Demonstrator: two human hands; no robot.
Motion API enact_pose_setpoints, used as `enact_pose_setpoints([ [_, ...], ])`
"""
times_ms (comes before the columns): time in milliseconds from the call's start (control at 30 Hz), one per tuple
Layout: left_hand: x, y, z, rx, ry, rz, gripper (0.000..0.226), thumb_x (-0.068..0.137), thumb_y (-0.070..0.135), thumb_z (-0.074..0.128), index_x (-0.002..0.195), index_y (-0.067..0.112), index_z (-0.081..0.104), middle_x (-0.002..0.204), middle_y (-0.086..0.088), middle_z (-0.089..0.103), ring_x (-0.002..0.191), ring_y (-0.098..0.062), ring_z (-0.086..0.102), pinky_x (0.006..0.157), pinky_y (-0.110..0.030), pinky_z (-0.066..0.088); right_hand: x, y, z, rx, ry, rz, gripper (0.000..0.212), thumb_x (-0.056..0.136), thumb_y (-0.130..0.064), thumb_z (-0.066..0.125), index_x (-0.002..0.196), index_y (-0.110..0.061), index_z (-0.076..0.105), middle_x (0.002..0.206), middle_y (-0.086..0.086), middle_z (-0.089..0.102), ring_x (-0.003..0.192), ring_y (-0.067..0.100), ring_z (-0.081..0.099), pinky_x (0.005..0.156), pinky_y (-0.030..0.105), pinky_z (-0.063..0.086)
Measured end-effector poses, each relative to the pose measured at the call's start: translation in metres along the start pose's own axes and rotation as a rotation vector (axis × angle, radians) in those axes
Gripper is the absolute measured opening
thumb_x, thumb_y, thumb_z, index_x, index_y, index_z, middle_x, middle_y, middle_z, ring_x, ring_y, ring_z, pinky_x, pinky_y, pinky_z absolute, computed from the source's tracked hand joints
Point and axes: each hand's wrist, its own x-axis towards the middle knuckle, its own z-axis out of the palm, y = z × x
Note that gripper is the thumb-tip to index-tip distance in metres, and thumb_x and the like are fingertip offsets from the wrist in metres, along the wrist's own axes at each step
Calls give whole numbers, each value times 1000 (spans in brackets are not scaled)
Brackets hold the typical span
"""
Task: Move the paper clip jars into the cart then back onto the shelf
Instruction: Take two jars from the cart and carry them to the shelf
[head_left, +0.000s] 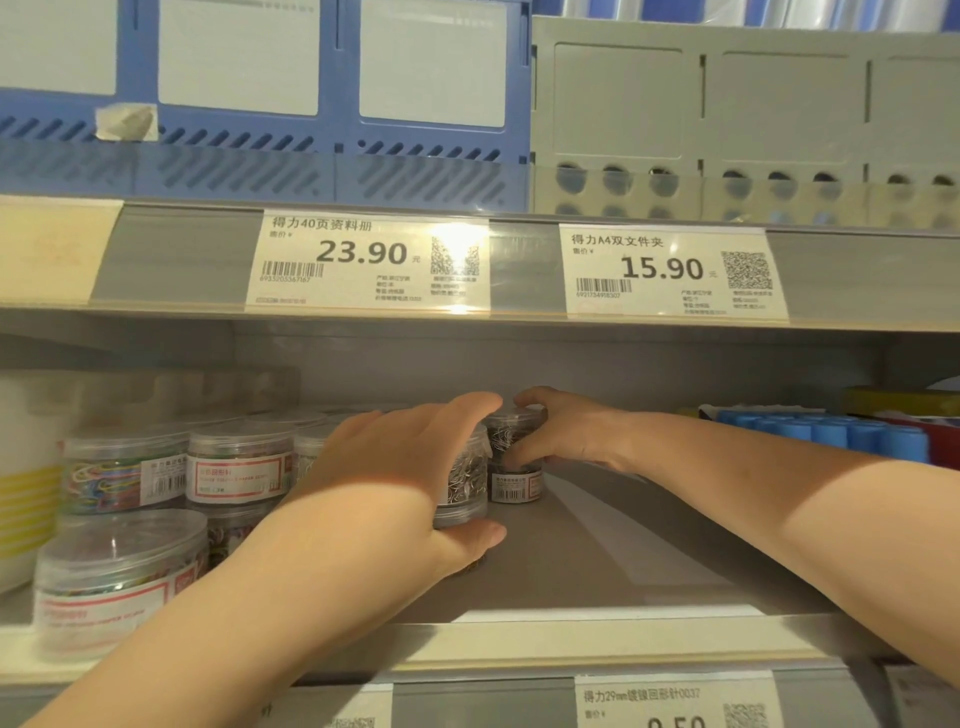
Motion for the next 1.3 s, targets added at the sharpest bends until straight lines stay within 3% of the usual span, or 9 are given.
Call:
enact_pose_setpoints([
  [300,0,1,-1,14,-11,-9,77,82,59,51,137,49,-2,141,29,25,129,2,24,99,-14,15,-2,-2,2,-60,38,-17,89,68,-23,82,142,-21,33,131,2,49,113,15,48,91,22,41],
  [867,-1,0,0,3,-1,6,76,82,58,52,137,47,0,140,28,28,129,1,27,103,-16,18,-5,1,2,49,45,41,90,65,-21,84,141,-18,37,133,4,49,119,19,47,103,29,40],
  [1300,-1,2,-1,27,-20,0,75,83,57,52,137,47,1,141,27,28,129,1,27,103,-17,17,-5,1,6,78,46,66,92,66,-19,83,143,-18,32,131,6,49,119,20,47,99,27,40],
])
